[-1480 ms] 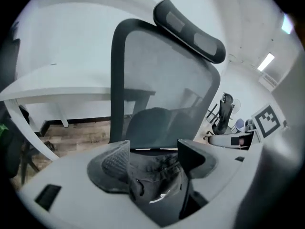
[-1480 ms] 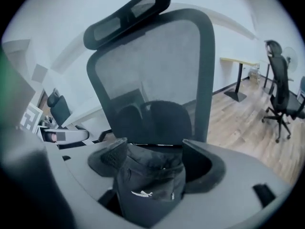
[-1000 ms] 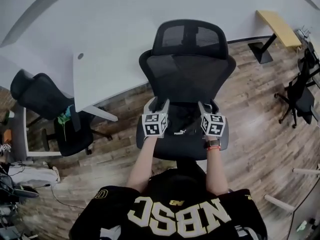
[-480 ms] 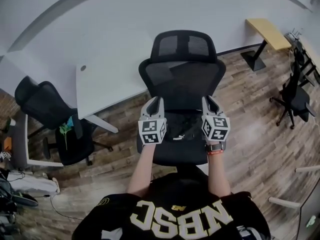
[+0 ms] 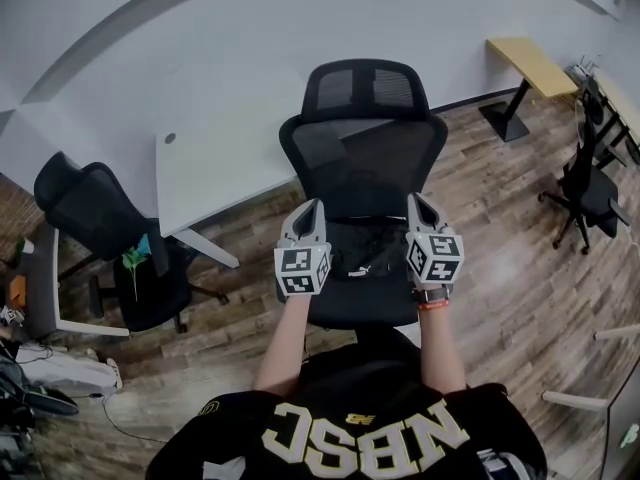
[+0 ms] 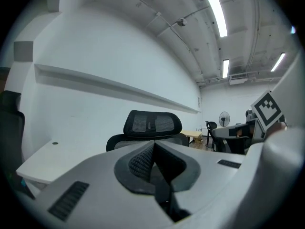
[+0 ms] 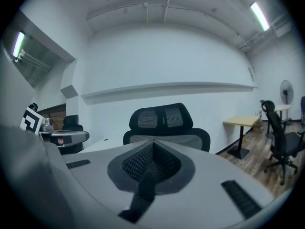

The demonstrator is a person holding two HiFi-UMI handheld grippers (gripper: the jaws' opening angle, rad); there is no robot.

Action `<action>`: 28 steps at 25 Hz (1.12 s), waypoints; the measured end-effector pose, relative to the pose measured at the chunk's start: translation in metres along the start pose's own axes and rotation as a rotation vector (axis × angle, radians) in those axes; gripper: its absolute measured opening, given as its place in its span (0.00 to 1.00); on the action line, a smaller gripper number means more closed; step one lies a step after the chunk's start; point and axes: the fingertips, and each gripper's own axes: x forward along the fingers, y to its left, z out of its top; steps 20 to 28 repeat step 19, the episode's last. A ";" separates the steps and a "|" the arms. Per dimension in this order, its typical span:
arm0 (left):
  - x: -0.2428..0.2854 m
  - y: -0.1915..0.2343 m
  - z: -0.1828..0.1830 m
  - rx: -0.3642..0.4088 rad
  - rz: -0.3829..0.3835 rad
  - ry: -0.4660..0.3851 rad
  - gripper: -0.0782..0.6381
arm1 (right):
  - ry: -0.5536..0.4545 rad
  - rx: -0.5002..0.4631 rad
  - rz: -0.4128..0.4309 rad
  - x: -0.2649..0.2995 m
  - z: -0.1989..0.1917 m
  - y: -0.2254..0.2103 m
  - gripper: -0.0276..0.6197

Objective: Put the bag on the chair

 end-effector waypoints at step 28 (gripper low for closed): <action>0.025 -0.001 -0.024 -0.040 -0.031 0.047 0.13 | 0.055 0.001 0.008 0.019 -0.022 -0.014 0.06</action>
